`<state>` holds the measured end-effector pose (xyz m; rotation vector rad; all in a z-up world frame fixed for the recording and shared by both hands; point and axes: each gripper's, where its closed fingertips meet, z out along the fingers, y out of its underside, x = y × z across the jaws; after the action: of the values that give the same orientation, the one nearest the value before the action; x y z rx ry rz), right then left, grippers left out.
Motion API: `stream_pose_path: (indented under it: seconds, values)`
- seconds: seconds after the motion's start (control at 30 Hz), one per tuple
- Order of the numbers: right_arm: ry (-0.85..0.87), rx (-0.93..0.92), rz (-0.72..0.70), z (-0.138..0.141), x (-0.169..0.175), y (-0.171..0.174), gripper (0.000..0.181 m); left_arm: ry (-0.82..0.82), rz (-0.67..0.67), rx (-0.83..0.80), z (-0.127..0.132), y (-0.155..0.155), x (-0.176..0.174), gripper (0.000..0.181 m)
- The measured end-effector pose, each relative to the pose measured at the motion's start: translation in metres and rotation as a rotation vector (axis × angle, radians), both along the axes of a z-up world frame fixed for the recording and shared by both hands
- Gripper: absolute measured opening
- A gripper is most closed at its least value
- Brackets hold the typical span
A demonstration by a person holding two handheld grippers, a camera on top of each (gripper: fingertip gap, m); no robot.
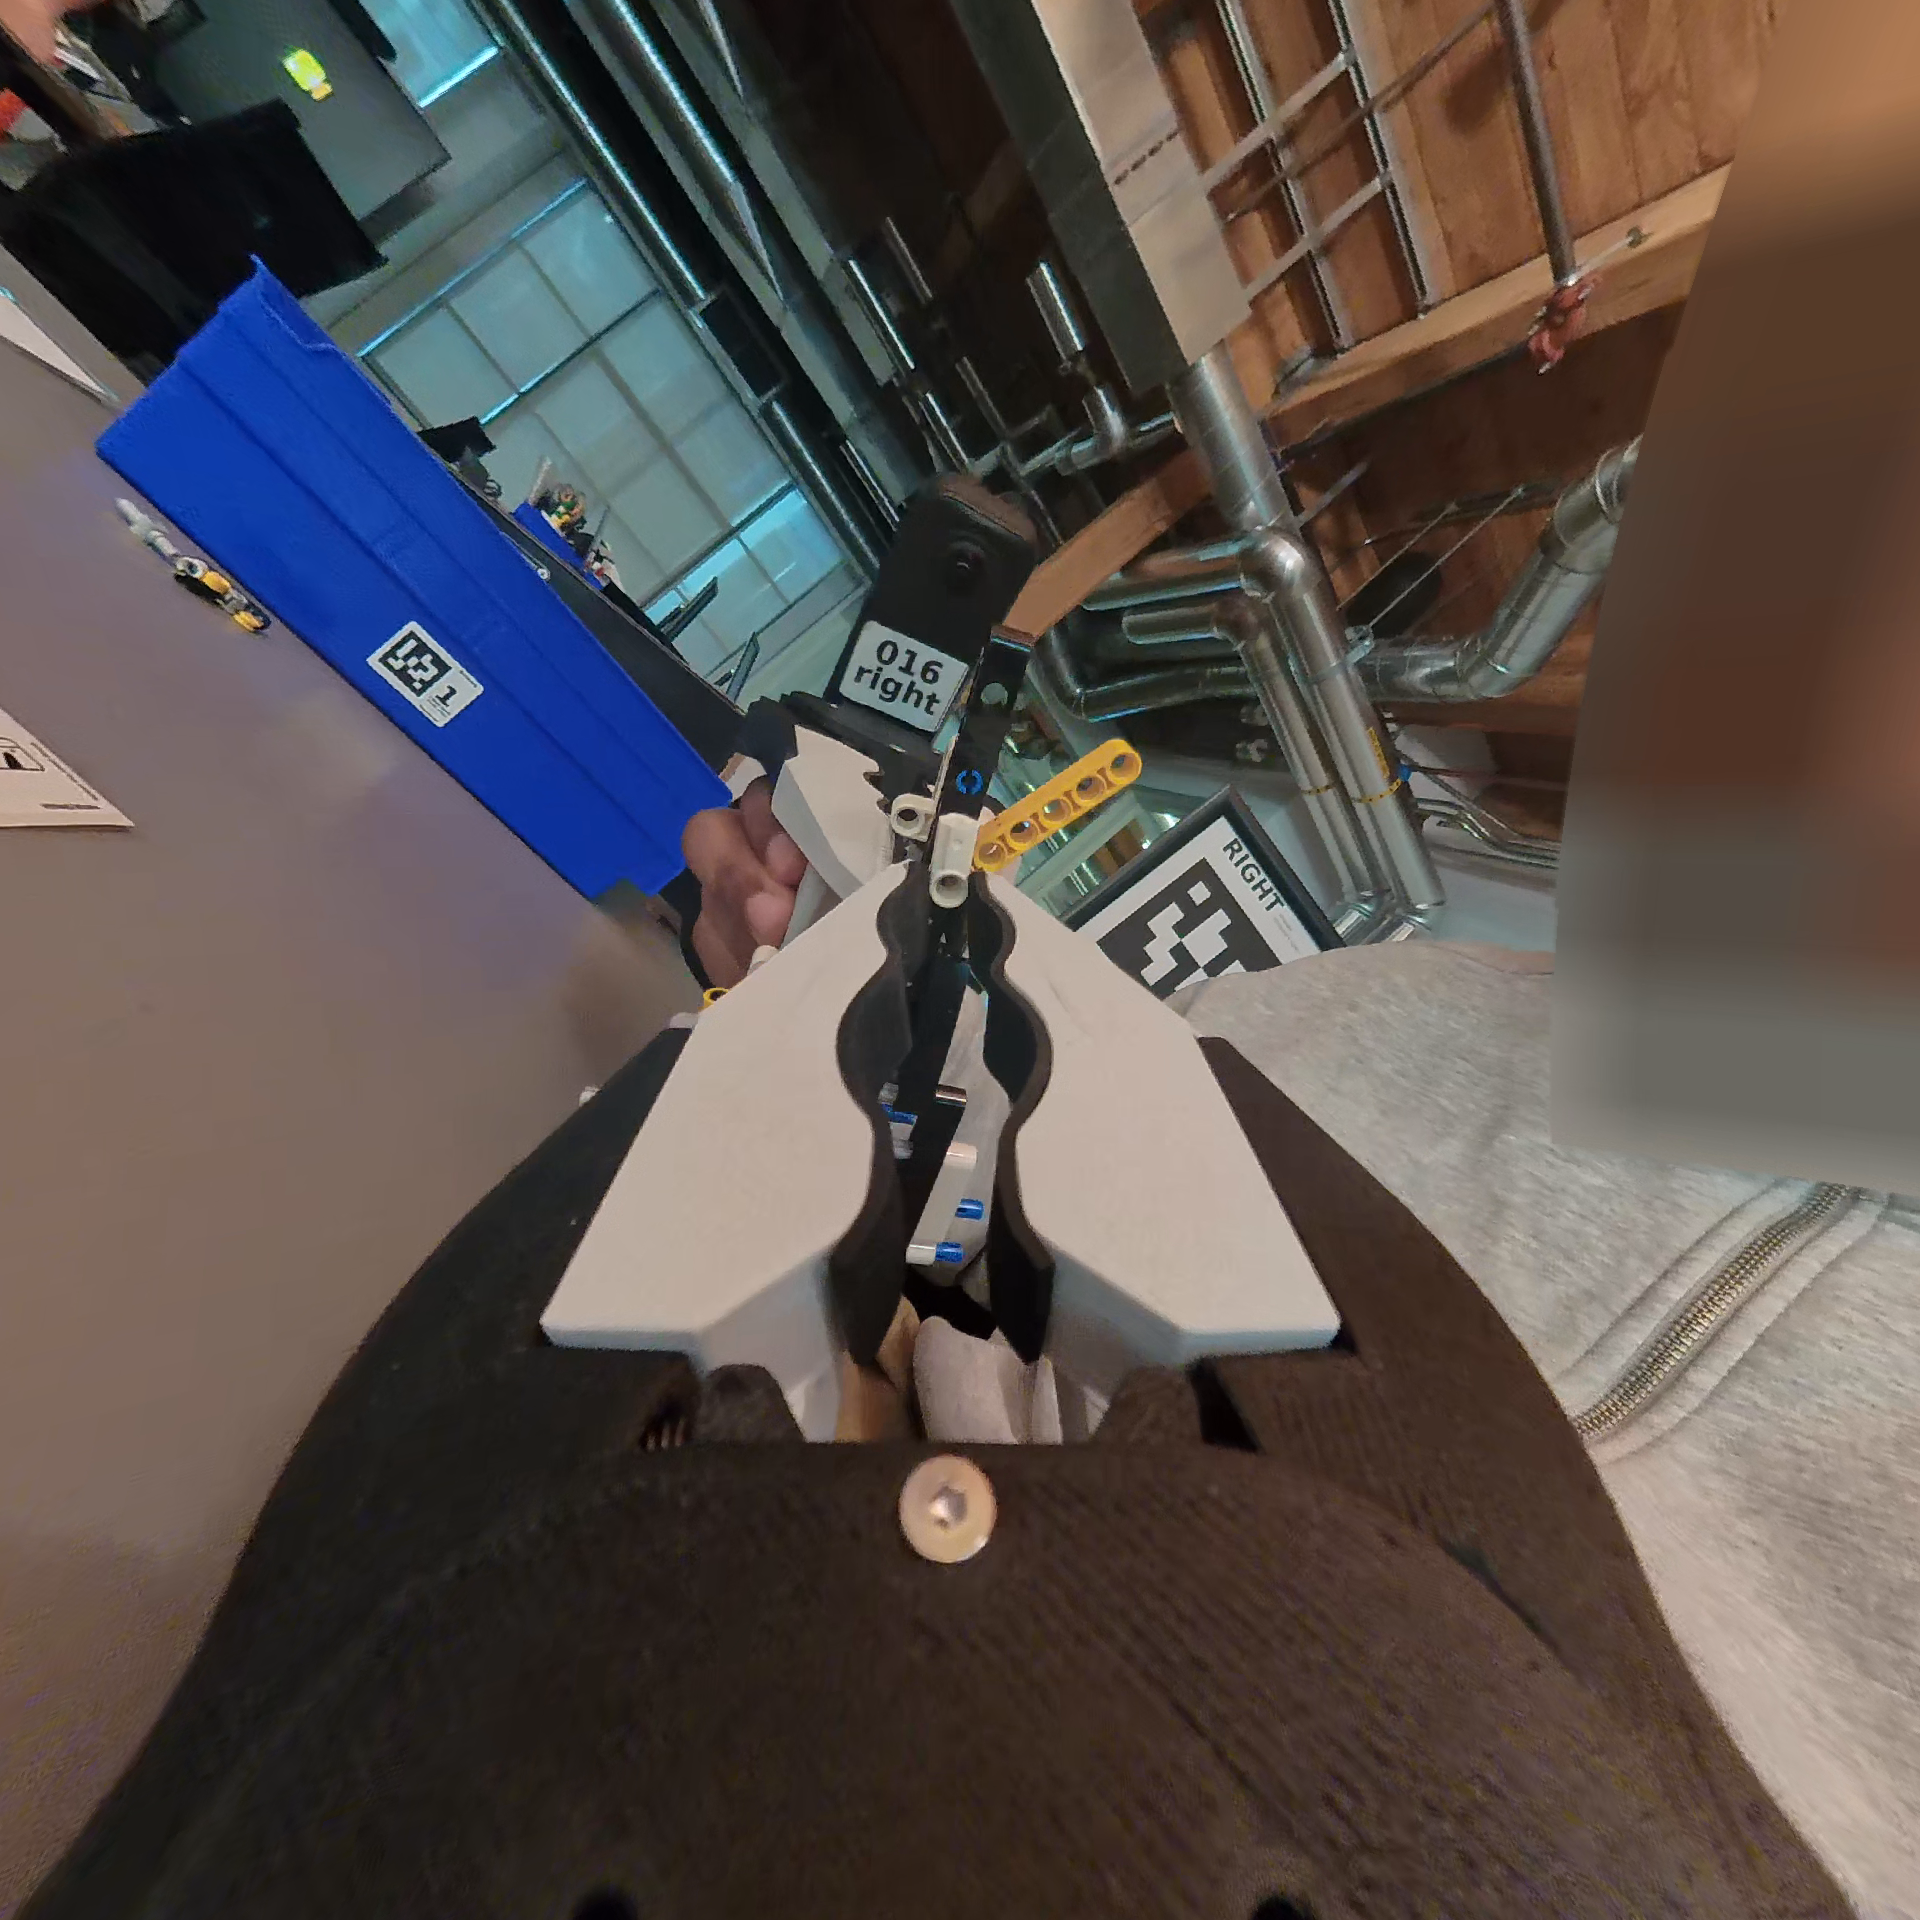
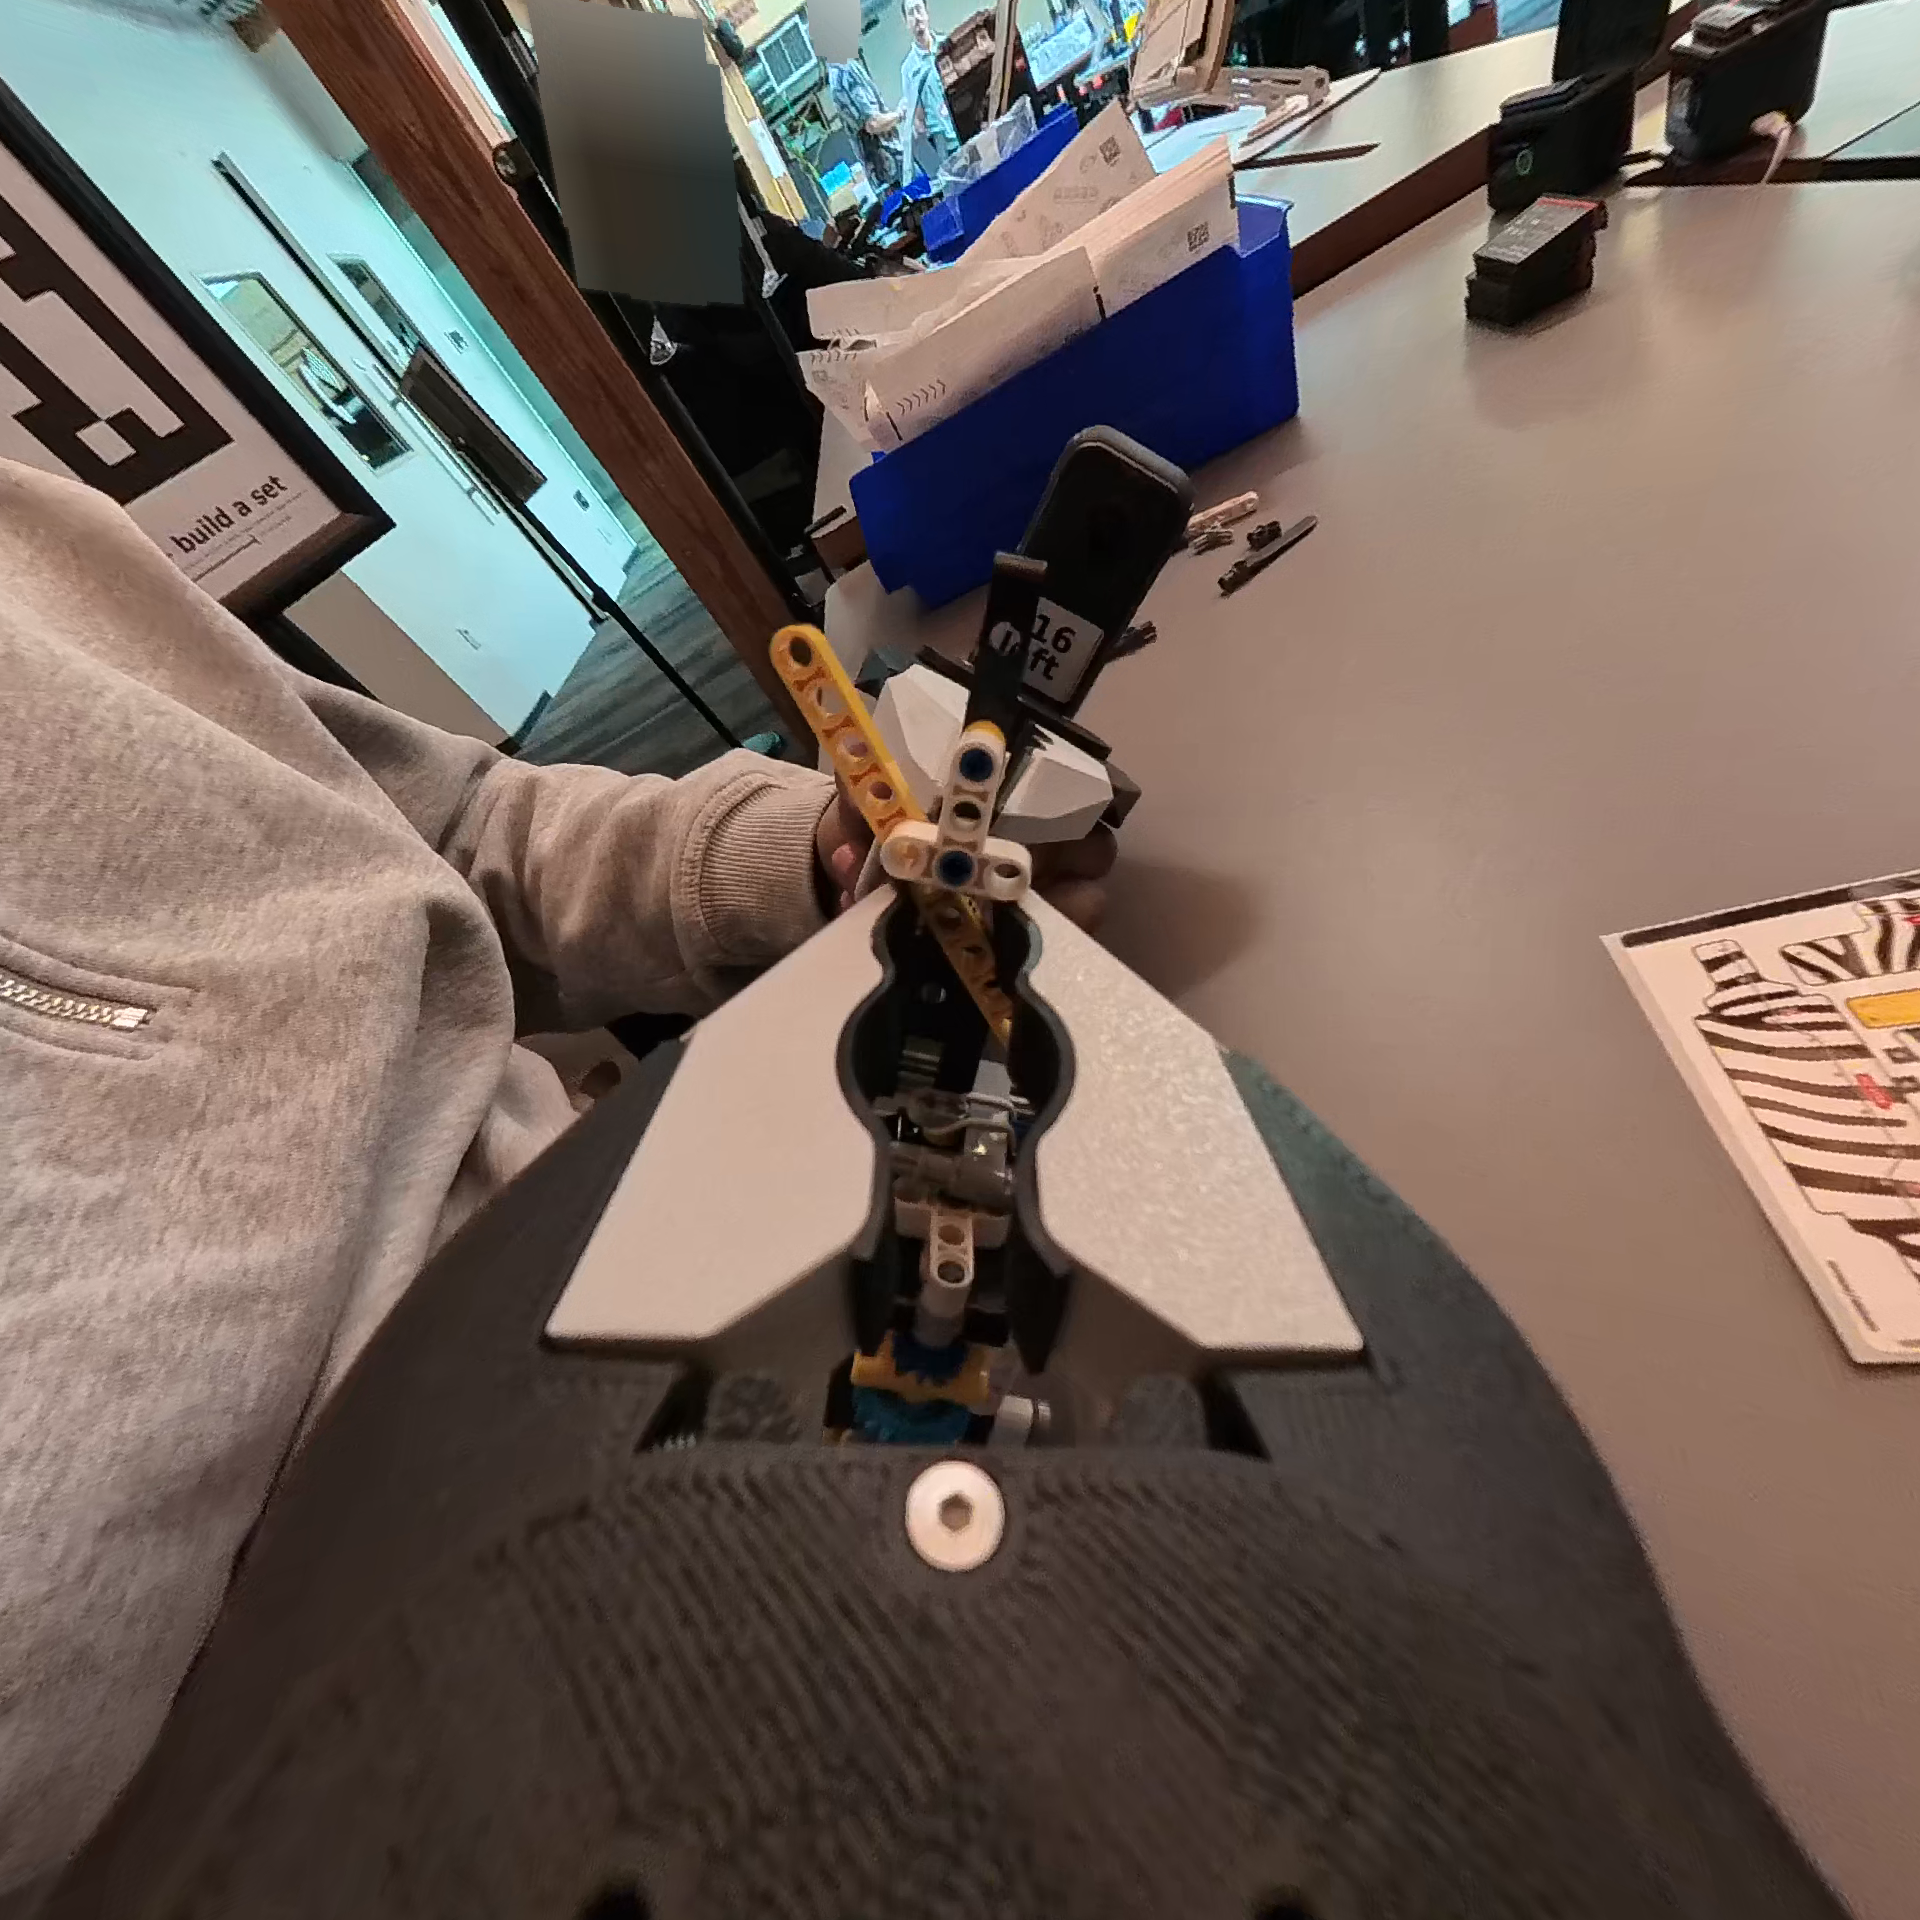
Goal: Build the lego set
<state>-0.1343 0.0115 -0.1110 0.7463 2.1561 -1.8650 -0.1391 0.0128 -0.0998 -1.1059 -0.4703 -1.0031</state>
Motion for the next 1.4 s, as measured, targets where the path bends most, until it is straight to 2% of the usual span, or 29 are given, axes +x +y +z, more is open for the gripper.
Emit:
stream_pose_path:
  seconds: [0.03, 0.5, 0.8, 1.4]
  values:
    - [-0.004, -0.006, 0.003, 0.0, 0.0, 0.0, 0.013, -0.001, 0.002, 0.001, 0.0, 0.0, 0.0, 0.006]
    - [0.005, 0.038, 0.013, -0.005, 0.001, 0.003, 0.011, -0.008, 0.001, -0.04, -0.007, 0.004, 0.0, 0.005]
    - [0.014, 0.056, 0.041, -0.008, 0.005, 0.003, 0.01, -0.079, -0.075, -0.03, -0.009, 0.006, 0.004, 0.005]
    - [-0.017, 0.032, 0.045, -0.009, 0.005, 0.001, 0.01, -0.017, -0.031, -0.044, -0.009, 0.007, 0.003, 0.005]
